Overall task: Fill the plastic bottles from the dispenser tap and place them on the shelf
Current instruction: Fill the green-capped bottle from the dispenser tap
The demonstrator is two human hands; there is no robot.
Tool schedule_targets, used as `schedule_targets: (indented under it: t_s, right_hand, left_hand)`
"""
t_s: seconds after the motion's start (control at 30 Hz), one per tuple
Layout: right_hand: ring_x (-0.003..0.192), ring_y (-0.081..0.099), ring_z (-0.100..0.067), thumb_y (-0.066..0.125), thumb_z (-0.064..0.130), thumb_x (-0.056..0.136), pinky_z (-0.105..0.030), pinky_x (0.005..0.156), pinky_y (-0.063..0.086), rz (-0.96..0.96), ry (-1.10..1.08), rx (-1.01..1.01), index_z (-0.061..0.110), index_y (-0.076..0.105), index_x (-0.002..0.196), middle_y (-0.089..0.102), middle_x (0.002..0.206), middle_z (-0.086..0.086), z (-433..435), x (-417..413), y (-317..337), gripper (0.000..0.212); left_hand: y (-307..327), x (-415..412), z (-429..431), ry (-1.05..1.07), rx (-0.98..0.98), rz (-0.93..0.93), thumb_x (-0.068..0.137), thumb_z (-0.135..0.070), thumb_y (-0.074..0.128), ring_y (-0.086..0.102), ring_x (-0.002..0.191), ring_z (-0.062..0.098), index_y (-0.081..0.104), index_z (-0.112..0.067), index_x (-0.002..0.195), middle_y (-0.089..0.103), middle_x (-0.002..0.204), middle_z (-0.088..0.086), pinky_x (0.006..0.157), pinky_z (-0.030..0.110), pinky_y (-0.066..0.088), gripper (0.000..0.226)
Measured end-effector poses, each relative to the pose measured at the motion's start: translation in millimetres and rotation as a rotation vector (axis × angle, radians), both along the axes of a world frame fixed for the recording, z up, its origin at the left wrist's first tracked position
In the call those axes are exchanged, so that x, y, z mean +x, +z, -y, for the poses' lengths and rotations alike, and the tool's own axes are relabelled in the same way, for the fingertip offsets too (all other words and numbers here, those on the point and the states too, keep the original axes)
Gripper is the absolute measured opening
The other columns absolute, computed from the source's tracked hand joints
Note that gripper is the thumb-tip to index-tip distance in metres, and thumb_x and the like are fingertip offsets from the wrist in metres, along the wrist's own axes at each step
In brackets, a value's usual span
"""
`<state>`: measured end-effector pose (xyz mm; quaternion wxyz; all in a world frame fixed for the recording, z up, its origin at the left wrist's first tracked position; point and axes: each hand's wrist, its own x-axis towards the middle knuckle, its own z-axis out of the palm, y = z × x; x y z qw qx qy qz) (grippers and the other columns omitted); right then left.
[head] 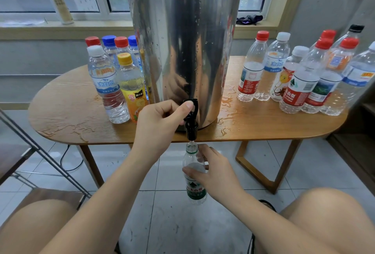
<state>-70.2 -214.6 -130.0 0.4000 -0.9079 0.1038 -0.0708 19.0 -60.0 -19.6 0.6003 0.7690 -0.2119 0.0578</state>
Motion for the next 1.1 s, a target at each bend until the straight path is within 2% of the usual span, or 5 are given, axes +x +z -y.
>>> schedule_targets:
  t_s: [0.23, 0.43, 0.67, 0.8, 1.1]
  right_hand:
    - [0.11, 0.061, -0.007, 0.08, 0.061, 0.087, -0.039, 0.096, 0.06, -0.007, -0.004, 0.002, 0.034, 0.057, 0.134, 0.064, 0.122, 0.014, -0.9, 0.3, 0.4, 0.059]
    - [0.112, 0.062, -0.008, 0.08, 0.062, 0.086, -0.039, 0.097, 0.06, -0.015, -0.007, 0.011, 0.036, 0.056, 0.137, 0.065, 0.125, 0.015, -1.2, 0.4, 1.2, 0.062]
    - [0.113, 0.062, -0.009, 0.079, 0.062, 0.086, -0.04, 0.097, 0.061, -0.017, -0.004, 0.018, 0.036, 0.056, 0.139, 0.065, 0.126, 0.015, -0.8, 0.8, 1.4, 0.063]
    - [0.115, 0.062, -0.008, 0.079, 0.061, 0.086, -0.041, 0.098, 0.06, -0.008, -0.001, 0.027, 0.037, 0.055, 0.139, 0.065, 0.127, 0.015, -0.3, 0.6, 0.9, 0.063]
    - [0.116, 0.062, -0.008, 0.079, 0.061, 0.088, -0.039, 0.099, 0.06, -0.012, 0.007, 0.026, 0.038, 0.054, 0.14, 0.064, 0.13, 0.014, -0.2, 0.5, 1.2, 0.062]
  left_hand:
    - [0.1, -1.6, -0.4, 0.017, 0.033, 0.032, 0.102, -0.047, 0.072, 0.057, 0.064, 0.012, 0.071, -0.02, 0.068, 0.062, 0.059, -0.004, 0.07, 0.038, 0.052, 0.044]
    - [1.7, -1.5, -0.6, 0.011, 0.032, 0.027, 0.101, -0.049, 0.072, 0.064, 0.071, 0.027, 0.072, -0.021, 0.068, 0.066, 0.063, 0.0, 0.075, 0.049, 0.058, 0.043]
    - [1.7, -1.2, -0.6, 0.014, 0.039, 0.033, 0.101, -0.049, 0.072, 0.061, 0.067, 0.018, 0.071, -0.022, 0.067, 0.065, 0.062, -0.002, 0.074, 0.046, 0.057, 0.043]
    - [1.6, -0.9, -1.3, 0.011, 0.037, 0.032, 0.101, -0.05, 0.072, 0.063, 0.072, 0.029, 0.072, -0.021, 0.068, 0.066, 0.063, 0.002, 0.076, 0.051, 0.058, 0.044]
    - [1.9, -1.7, -1.8, 0.003, 0.034, 0.024, 0.1, -0.049, 0.073, 0.063, 0.069, 0.022, 0.072, -0.021, 0.069, 0.065, 0.063, -0.002, 0.075, 0.048, 0.058, 0.042]
